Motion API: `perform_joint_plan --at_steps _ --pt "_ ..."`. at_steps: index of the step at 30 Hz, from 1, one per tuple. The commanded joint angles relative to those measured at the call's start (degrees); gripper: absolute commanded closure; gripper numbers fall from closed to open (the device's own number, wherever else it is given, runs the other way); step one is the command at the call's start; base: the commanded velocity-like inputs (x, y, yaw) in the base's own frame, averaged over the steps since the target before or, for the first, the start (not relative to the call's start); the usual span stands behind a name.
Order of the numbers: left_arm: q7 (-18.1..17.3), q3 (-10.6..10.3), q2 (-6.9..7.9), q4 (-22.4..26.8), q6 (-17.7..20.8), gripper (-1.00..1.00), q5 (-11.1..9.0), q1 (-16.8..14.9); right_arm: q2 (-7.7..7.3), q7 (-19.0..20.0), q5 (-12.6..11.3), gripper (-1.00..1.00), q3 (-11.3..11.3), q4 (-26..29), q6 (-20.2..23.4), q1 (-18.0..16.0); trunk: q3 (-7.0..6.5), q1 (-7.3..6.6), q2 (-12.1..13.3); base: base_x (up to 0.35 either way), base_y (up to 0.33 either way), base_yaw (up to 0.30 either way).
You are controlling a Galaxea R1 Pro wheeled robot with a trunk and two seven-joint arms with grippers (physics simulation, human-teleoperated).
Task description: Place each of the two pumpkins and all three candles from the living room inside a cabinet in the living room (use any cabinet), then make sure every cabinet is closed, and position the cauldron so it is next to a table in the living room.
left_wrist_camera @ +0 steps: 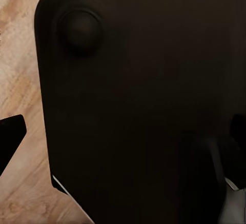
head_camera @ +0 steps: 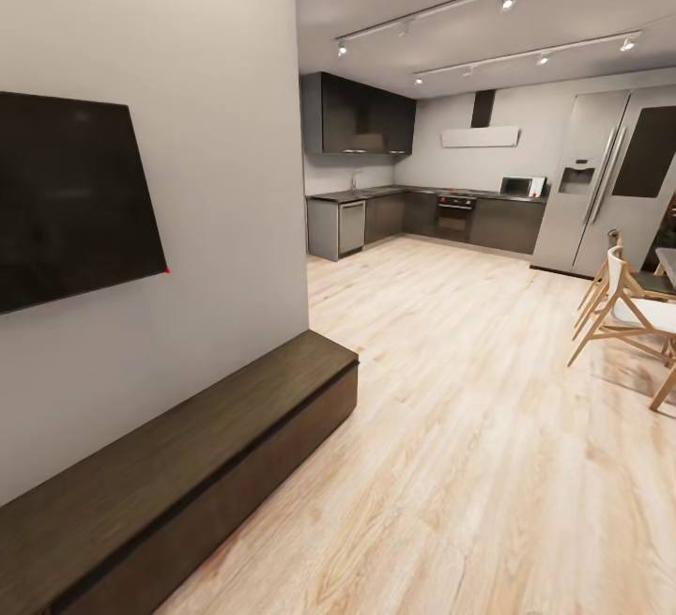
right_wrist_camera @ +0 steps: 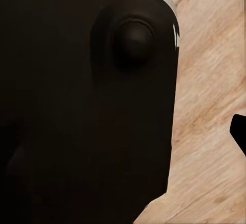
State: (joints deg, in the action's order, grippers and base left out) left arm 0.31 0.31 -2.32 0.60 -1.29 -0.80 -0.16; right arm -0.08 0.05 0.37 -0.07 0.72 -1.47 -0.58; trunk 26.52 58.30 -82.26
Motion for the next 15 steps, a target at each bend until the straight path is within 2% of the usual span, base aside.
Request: perform_joint_plan --at_steps 1,4,5,12,15 --pt "0.04 0.27 0.01 0.01 -0.15 -1.00 -0.42 -0.02 -0.01 -0.17 -0.02 -1.00 -0.01 -0.03 -0.18 -0.03 -0.13 -0.23 0.39 0.000 0.000 0.000" --pt "0.04 0.57 0.15 0.01 -0.17 -1.00 -1.38 -0.02 -0.01 -0.27 -0.14 -1.00 -0.10 -0.02 -0.19 -0.03 -0.67 -0.89 1.59 0.000 0.000 0.000" --pt "0.04 0.69 0.38 0.05 -0.13 -1.00 -5.21 -0.02 -0.01 -0.10 -0.24 -1.00 -0.22 -0.01 -0.20 -0.03 -0.85 -1.11 1.99 0.000 0.000 0.000" --pt "0.28 0.78 0.64 0.37 -0.13 -1.00 -6.03 -0.02 -0.01 0.12 -0.06 -1.00 -0.13 -0.01 -0.49 -0.03 -2.11 -2.65 4.80 0.000 0.000 0.000" --pt "0.30 0.82 0.65 0.37 -0.16 -1.00 -6.05 -0.02 -0.01 0.12 -0.03 -1.00 -0.05 -0.01 -1.87 -0.03 -2.64 -3.30 6.00 0.000 0.000 0.000"
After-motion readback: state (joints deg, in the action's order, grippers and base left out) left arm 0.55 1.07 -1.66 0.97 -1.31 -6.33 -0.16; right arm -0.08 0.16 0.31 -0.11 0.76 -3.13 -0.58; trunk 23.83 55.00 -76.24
